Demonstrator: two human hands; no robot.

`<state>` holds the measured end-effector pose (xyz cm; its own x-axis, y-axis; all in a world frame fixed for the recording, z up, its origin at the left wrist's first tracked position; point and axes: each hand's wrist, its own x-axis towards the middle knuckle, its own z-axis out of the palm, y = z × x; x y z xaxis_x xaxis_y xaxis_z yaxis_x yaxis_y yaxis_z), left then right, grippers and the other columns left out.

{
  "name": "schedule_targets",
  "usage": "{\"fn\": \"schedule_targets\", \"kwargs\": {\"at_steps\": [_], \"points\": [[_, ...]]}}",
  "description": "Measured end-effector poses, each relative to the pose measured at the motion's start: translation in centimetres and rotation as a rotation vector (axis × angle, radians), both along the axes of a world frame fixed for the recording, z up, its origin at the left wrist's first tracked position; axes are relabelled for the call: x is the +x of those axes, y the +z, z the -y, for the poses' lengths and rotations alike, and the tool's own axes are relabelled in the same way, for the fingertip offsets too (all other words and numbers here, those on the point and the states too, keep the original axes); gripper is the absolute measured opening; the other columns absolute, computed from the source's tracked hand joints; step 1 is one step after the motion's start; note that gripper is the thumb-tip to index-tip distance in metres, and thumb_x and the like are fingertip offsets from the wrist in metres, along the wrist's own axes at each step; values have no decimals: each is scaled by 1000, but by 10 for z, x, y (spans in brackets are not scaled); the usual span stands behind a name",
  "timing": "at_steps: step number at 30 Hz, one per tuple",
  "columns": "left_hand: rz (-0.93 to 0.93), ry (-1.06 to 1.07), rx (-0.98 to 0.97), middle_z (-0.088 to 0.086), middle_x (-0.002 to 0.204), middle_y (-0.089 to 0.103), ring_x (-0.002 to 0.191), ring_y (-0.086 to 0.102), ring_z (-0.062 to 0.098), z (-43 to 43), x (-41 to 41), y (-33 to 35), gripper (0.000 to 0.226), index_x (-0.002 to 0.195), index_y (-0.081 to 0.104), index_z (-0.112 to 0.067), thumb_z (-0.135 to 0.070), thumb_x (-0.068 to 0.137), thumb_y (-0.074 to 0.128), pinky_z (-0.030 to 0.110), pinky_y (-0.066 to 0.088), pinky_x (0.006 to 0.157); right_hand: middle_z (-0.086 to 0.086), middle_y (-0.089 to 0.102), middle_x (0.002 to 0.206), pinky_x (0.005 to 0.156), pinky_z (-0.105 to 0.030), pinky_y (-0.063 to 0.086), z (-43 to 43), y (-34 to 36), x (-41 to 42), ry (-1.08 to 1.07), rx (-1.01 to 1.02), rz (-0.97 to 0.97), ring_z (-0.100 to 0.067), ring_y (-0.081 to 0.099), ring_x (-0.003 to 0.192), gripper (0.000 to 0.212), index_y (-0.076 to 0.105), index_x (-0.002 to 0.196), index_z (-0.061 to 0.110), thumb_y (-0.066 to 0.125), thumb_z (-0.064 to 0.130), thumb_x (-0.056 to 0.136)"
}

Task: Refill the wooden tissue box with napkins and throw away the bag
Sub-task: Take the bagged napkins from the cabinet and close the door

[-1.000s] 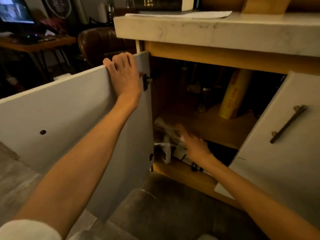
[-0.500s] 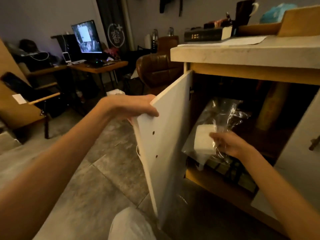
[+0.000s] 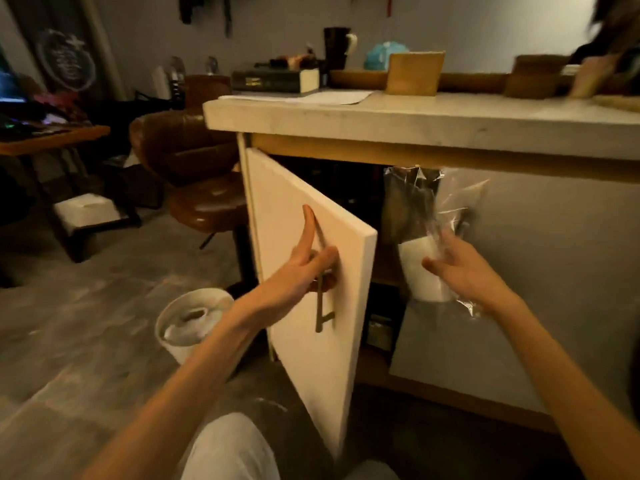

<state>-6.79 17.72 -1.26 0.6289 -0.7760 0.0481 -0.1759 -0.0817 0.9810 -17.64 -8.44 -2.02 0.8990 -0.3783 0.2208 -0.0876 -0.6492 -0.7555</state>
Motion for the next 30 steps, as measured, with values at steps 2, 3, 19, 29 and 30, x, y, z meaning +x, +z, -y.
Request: {"fn": "schedule_targets", "kwargs": {"at_steps": [2,3,19,29,30], "points": [[18,-15,26,11,147,30,130,43,31,42,3,-2,91,133,-33,-60,-47,97,49,50,40,110,6,42,140,102,-31,36,19,-3,-20,-92,21,-20,-16,44,127,68,28,151,20,61,7,93],[39,1,51,9,150,21,133,37,32,63,3,-1,91,130,-38,-58,-47,98,46,52,38,111,1,41,147,105,-32,34,27,-5,-30,-136,29,-35,-19,42,132,68,28,151,19,61,7,92],[320,549,226,20,128,36,98,54,44,230,43,1,80,146,-32,-24,-38,100,32,50,45,93,-1,40,152,109,-47,41,46,-63,-72,-339,227,-204,-26,45,134,71,24,153,28,59,12,93],[287,498,216,20,134,34,108,49,46,229,51,-5,86,146,-33,-27,-48,99,36,54,36,97,-4,56,137,100,-49,49,55,-68,-56,-311,159,-259,-22,56,120,64,34,147,30,62,19,91],[317,491,248,21,136,35,111,48,47,224,50,-2,86,147,-30,-25,-49,98,36,54,36,97,-4,54,138,100,-48,48,54,-68,-55,-305,163,-266,-23,55,121,64,33,148,29,62,19,91]]}}
